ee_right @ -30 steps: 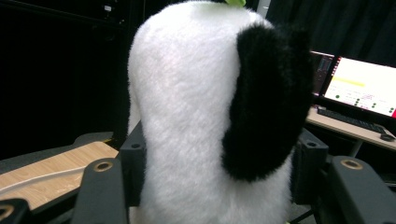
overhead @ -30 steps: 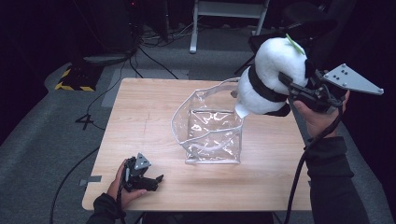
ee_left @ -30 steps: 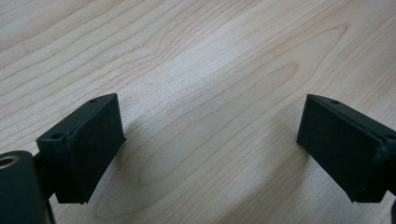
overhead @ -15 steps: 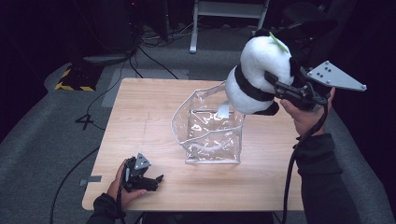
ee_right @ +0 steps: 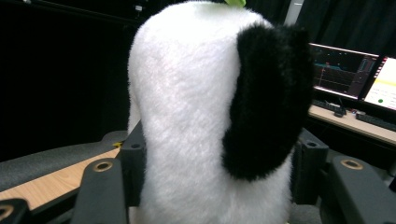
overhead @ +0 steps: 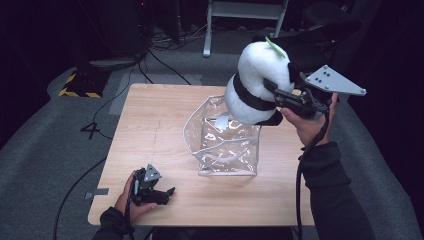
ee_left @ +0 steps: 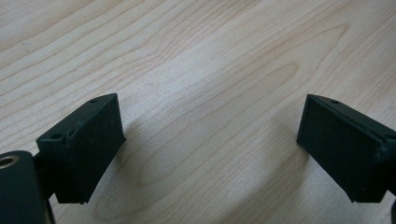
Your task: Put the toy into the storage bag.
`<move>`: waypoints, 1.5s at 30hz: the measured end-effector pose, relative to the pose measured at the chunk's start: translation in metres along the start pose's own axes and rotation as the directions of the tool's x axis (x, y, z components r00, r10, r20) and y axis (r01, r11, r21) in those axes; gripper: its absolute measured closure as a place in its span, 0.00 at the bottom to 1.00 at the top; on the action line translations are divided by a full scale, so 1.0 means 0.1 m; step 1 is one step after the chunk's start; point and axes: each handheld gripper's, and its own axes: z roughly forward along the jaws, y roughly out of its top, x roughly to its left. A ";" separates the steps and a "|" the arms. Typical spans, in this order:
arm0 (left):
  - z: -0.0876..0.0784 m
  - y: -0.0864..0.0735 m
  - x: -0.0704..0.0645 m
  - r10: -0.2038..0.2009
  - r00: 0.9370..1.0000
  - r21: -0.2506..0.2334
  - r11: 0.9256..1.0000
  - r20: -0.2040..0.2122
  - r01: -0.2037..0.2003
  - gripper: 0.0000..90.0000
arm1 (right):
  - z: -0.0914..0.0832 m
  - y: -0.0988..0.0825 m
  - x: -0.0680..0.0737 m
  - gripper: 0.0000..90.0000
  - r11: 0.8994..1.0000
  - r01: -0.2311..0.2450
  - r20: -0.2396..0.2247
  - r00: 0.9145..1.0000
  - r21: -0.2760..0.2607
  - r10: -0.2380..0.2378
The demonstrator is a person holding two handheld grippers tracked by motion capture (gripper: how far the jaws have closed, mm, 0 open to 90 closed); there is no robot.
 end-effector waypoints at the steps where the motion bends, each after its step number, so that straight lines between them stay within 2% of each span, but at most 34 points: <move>1: 0.00 0.00 0.00 0.000 1.000 0.000 1.000 0.000 0.000 0.08 | 0.02 0.00 0.02 0.44 1.000 -0.001 -0.004 1.000 0.001 0.001; 7: 0.00 0.00 0.00 0.000 1.000 -0.002 1.000 -0.002 0.000 0.08 | 0.12 0.00 0.18 0.44 1.000 0.020 -0.034 0.999 0.014 -0.019; 12: 0.00 0.00 0.00 0.000 1.000 0.000 1.000 -0.001 0.000 0.08 | 0.21 0.01 0.31 0.44 0.998 0.054 -0.025 0.998 0.025 -0.053; 20: 0.00 0.00 0.00 0.001 1.000 0.001 1.000 0.001 -0.001 0.08 | 0.29 0.01 0.45 0.44 0.997 0.064 -0.046 0.997 0.032 -0.062; 32: 0.00 0.00 0.00 0.005 1.000 -0.001 1.000 -0.002 -0.005 0.08 | 0.37 -0.01 0.56 0.44 0.998 0.042 -0.091 0.995 0.042 -0.038; 45: 0.00 0.00 0.00 0.007 1.000 0.000 1.000 -0.005 -0.007 0.08 | 0.47 -0.26 0.55 0.43 0.995 0.013 -0.101 0.995 0.094 -0.003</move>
